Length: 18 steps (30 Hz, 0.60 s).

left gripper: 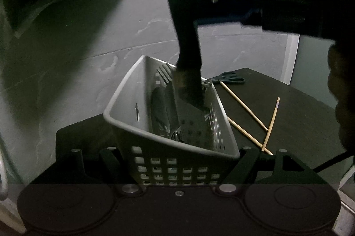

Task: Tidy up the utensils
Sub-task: 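Lift the green-handled knife and lower it into the white holder, then open the right tool and withdraw it from the holder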

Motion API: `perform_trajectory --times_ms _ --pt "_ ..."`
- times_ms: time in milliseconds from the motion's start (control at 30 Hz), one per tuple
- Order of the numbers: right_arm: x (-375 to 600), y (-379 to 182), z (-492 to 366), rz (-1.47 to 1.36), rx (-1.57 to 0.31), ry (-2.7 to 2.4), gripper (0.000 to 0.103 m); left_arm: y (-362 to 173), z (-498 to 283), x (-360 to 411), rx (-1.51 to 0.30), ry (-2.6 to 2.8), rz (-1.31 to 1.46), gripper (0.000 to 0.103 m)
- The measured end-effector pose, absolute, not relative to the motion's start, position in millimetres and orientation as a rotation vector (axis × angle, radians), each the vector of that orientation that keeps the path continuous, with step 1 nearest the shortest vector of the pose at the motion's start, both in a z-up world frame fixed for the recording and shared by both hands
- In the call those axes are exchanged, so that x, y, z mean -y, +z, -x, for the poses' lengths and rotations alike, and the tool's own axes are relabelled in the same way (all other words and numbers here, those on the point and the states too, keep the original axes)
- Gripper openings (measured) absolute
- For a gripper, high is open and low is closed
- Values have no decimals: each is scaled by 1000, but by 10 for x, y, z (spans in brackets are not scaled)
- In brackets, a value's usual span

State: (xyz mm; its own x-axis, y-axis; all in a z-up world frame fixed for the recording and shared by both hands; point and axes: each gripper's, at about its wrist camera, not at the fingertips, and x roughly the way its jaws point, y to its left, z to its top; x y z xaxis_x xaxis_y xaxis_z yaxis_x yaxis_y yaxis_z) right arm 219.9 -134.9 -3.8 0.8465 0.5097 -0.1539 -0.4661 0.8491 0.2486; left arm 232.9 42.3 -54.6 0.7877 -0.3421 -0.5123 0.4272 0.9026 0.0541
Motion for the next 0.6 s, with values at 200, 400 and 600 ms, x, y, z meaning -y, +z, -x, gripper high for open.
perform_trajectory --times_ms 200,400,600 --pt "1273 -146 -2188 -183 -252 499 12 -541 -2349 -442 -512 -435 -177 77" --pt "1267 -178 -2167 -203 -250 461 18 -543 -2392 -455 -503 -458 -189 77" --pt "1383 -123 -2088 -243 -218 404 42 -539 -2452 -450 -495 -481 -206 77"
